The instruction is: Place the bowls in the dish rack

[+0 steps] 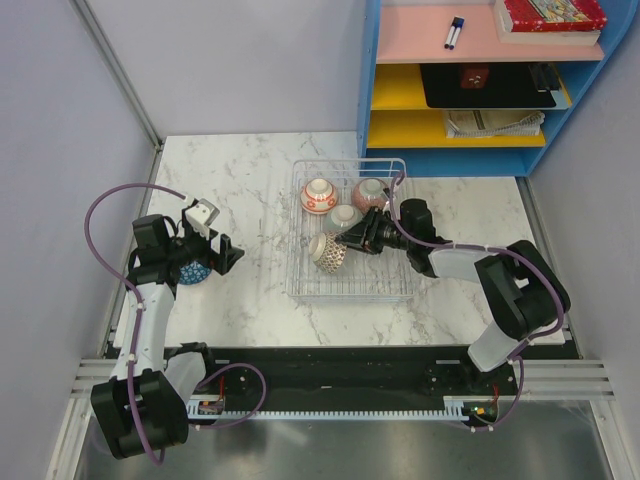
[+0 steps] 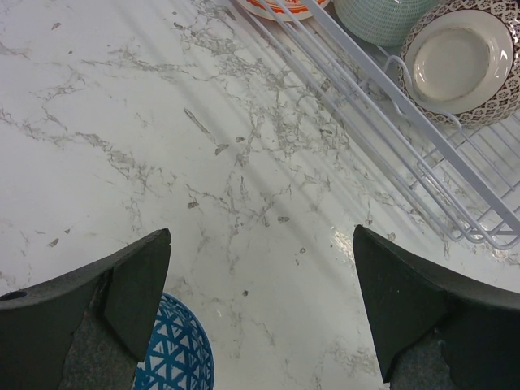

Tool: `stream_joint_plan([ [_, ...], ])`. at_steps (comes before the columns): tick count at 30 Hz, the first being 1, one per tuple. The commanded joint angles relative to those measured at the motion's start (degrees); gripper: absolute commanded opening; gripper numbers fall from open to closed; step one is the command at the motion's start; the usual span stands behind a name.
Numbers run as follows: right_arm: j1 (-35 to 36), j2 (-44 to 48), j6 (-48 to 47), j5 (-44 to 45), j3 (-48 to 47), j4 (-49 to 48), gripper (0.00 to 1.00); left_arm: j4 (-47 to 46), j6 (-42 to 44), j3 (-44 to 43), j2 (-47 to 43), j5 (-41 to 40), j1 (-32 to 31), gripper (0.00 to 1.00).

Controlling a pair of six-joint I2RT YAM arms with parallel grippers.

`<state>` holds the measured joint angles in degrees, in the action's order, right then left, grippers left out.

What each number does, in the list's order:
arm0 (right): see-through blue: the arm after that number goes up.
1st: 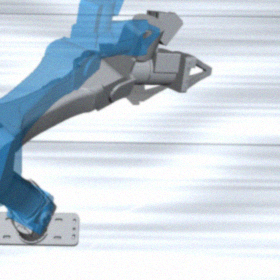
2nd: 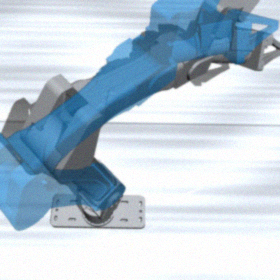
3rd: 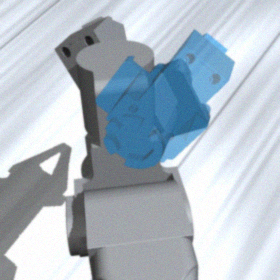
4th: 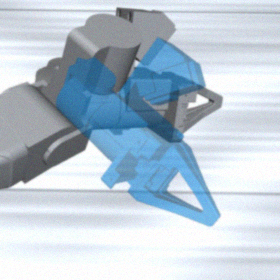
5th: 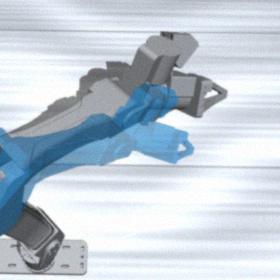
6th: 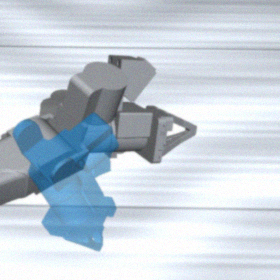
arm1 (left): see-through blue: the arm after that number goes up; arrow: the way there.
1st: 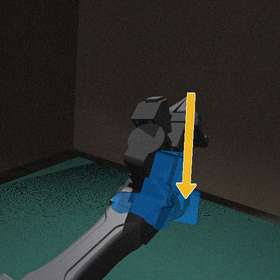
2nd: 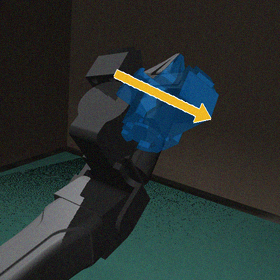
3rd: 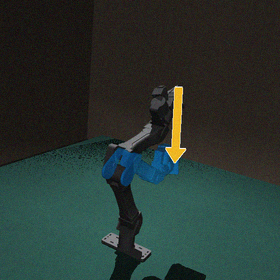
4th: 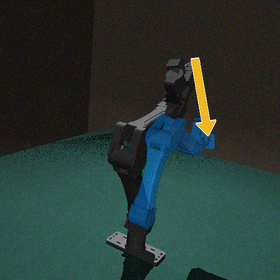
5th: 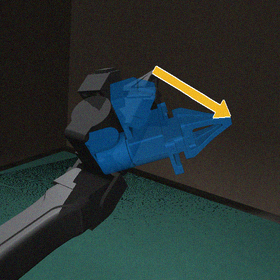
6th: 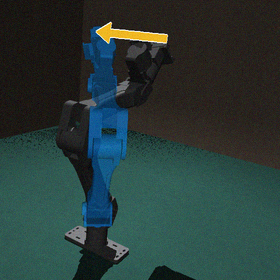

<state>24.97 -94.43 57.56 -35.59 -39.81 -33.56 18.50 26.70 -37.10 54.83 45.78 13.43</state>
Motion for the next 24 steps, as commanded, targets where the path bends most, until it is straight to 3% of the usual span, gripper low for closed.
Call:
stream_joint_plan([
  [1,-0.2,-0.2,-6.3,7.2,-1.2,10.5,0.39,0.7,2.2,-0.6,-0.4,2.1,0.3,1.0],
  [11,-0.1,0.4,-11.0,6.5,-5.1,14.8,0.63,0.7,2.5,-0.5,-0.5,2.0,0.2,1.0],
  [24,-0.2,5.0,-18.2,9.3,-12.3,26.1,0.67,0.8,2.6,-0.6,-1.3,0.7,0.3,1.0],
])
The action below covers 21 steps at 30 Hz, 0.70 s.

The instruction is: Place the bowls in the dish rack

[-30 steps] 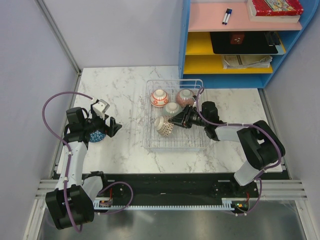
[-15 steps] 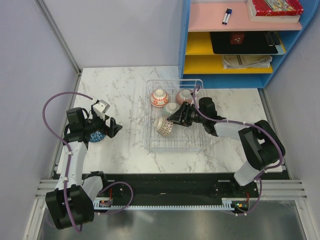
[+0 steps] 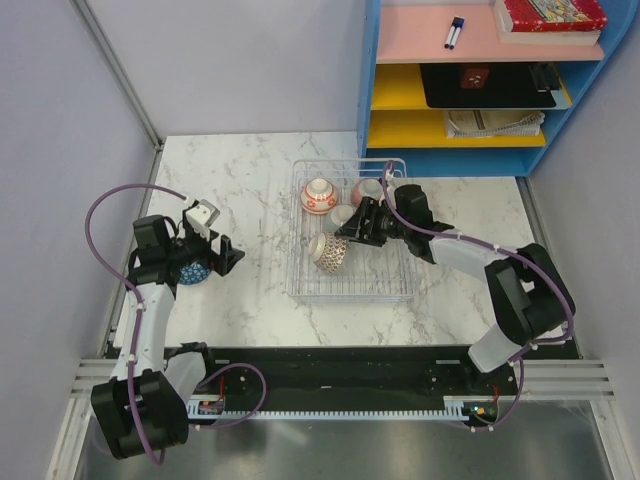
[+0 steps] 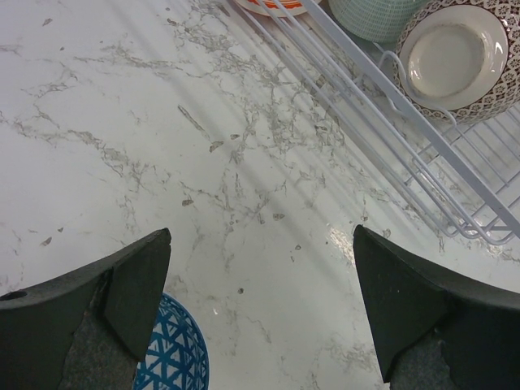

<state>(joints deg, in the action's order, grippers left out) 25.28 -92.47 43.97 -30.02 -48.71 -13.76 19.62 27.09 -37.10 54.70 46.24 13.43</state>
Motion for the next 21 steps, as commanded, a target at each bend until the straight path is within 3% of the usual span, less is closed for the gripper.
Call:
stream_joint_plan([
  [1,-0.6,3.3,-5.2,4.0,-3.8,6.9,0.67,-0.3,2.2,-0.6,-1.1,-0.2,0.3,1.0],
  [10,-0.6,8.1,-14.2,7.2,-10.4,16.9,0.67,-2.3,0.4,-2.1,1.6,-17.7,1.3,1.0],
  [21,-1.1,10.9,-23.6,6.7,-16.0,23.9,0.67,-1.1,2.2,0.4,1.6,-23.2,13.5,1.0],
])
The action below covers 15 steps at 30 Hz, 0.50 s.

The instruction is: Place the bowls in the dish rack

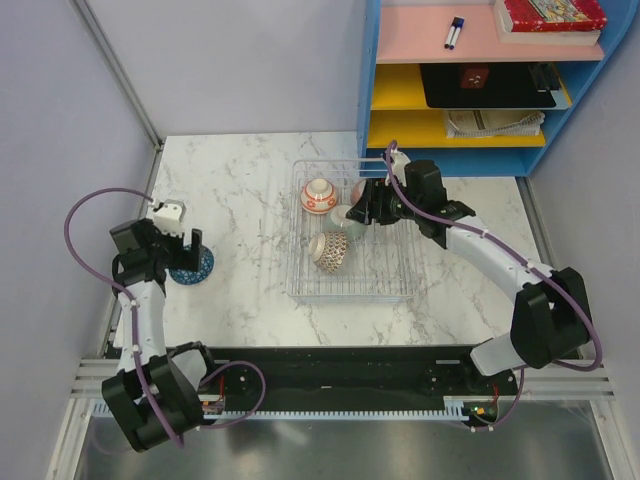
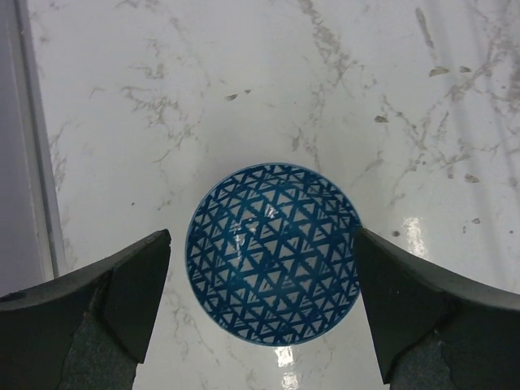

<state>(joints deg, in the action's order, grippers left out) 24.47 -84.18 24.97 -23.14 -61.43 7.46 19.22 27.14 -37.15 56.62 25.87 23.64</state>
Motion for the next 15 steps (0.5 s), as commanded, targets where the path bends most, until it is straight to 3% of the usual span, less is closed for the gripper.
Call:
stream_joint_plan([
  [1,-0.3,3.0,-5.5,-0.2,-3.8,3.0,0.67,-0.6,2.7,1.1,-0.2,-2.9,4.6,1.0],
  [15,-0.4,5.6,-9.3,-0.8,-6.5,4.9,0.67,-1.6,9.0,4.6,5.6,1.2,11.9,1.0],
])
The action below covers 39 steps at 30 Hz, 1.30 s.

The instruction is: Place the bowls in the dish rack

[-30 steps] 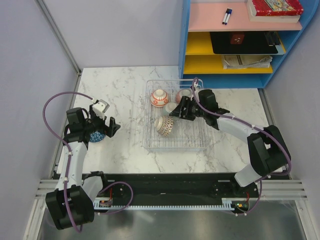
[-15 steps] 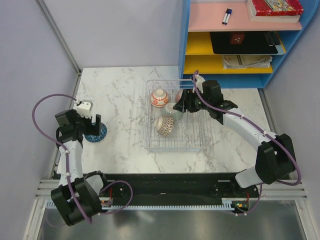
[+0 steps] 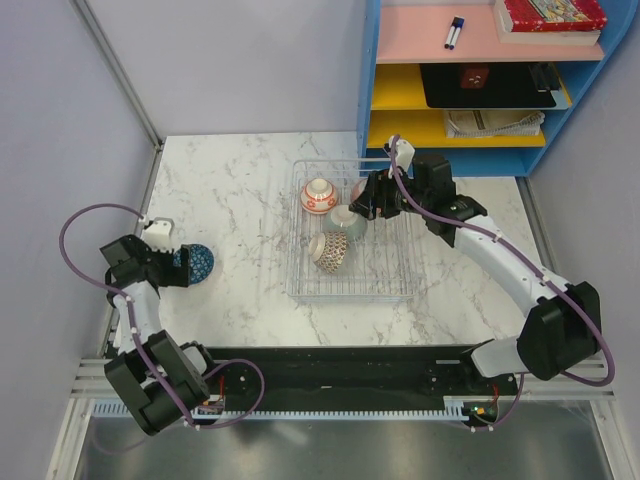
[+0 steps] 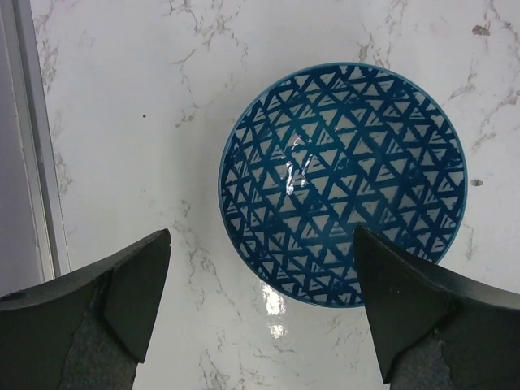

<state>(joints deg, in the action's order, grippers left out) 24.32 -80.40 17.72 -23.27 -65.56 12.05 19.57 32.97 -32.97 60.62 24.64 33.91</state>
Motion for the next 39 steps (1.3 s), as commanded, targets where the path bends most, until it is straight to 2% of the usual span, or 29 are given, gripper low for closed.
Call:
stream_joint_plan([
  [1,-0.2,1.8,-2.1,-0.6,-2.3,0.4,0.67,-2.1,3.1,0.1,2.0,2.9,2.0,1.0],
  [10,-0.1,0.5,-8.7,-2.7,-8.0,5.2,0.67,-2.8,3.4,-0.9,8.4,6.7,2.7,1.0],
  [13,-0.1,0.9,-8.8,-2.4,-8.3,5.3,0.67,-2.9,4.0,-1.2,10.0,10.5,2.7,0.89],
  [14,-0.1,1.0,-8.8,-2.2,-8.3,5.3,0.67,-2.9,4.3,-1.3,10.5,11.4,2.7,0.78],
  [19,-0.1,1.8,-8.7,-2.0,-8.4,5.2,0.67,-2.3,5.1,-2.8,12.7,14.6,2.7,0.45],
  [25,0.6,0.5,-9.1,-3.8,-10.0,5.3,0.67,-0.5,4.9,-5.1,14.8,18.1,-0.9,0.26],
  [35,8.2,-3.1,-17.2,-5.1,-15.4,7.8,0.67,-0.7,-0.9,-13.9,21.4,15.4,-18.2,0.27],
  [39,10.6,-6.1,-21.0,-5.7,-17.9,9.2,0.67,-1.0,-3.6,-18.7,26.9,14.1,-22.4,0.23],
])
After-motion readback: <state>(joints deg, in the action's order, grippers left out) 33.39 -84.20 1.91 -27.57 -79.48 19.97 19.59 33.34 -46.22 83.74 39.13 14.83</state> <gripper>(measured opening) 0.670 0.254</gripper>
